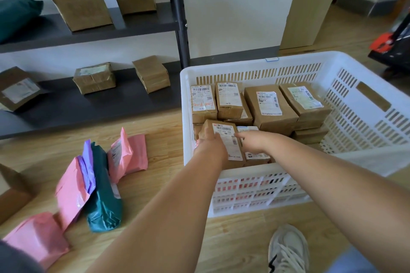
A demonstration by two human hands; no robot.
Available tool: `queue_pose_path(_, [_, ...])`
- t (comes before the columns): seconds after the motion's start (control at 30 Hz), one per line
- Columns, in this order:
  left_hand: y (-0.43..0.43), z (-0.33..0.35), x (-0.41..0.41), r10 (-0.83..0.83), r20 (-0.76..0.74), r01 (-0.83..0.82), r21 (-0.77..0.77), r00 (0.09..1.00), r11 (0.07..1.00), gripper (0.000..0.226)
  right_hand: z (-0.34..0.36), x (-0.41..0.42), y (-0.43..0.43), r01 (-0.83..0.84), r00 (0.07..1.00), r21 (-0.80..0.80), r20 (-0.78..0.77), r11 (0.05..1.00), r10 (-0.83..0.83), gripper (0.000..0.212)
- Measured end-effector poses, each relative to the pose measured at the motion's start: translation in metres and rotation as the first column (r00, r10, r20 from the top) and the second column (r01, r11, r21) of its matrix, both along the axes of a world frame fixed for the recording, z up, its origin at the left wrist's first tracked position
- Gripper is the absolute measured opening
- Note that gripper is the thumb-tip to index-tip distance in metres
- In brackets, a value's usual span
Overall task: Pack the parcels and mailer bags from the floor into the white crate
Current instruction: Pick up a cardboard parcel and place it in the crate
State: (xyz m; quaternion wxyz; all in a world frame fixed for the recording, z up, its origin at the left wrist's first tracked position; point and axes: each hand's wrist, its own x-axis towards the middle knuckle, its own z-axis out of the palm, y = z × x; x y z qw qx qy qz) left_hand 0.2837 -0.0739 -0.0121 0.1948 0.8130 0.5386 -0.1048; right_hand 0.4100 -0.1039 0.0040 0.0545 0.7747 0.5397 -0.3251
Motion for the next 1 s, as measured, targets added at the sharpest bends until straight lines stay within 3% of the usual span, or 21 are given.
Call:
queue_pose_path(0.1, [0.002,0.02,-0.004,0.018,0.121,-0.022,0.034,0.993,0.999,0.07,0.01,-0.002,0.003,0.097,0.994,0.106,-0.058,0.99,-0.091,0.055])
queue_pose_path(0.27, [0.002,0.053,-0.045,-0.018,0.345,-0.077,0.26,0.939,0.962,0.06,0.03,-0.013,0.016,0.302,0.948,0.344,-0.21,0.889,-0.24,0.045])
queue_pose_path(0.37, [0.01,0.058,-0.092,0.041,0.381,-0.178,0.33,0.924,0.927,0.064,0.048,-0.042,0.027,0.326,0.935,0.469,-0.29,0.821,-0.205,0.037])
queue_pose_path(0.5, [0.024,0.06,-0.166,0.256,0.319,-0.35,0.282,0.912,0.894,0.069,0.062,-0.096,0.033,0.319,0.924,0.566,-0.363,0.76,-0.118,0.032])
queue_pose_path(0.67, [0.053,0.034,-0.253,0.45,0.288,-0.519,0.242,0.845,0.819,0.058,0.051,-0.169,0.048,0.314,0.897,0.584,-0.44,0.749,-0.034,0.03])
queue_pose_path(0.8, [0.07,0.016,-0.306,0.627,0.324,-0.692,0.145,0.709,0.708,0.05,0.029,-0.235,0.081,0.263,0.888,0.524,-0.46,0.81,0.01,0.031])
queue_pose_path(1.0, [0.093,-0.012,-0.382,0.745,0.397,-0.826,0.066,0.536,0.559,0.048,-0.003,-0.331,0.129,0.162,0.853,0.404,-0.515,0.9,0.078,0.022])
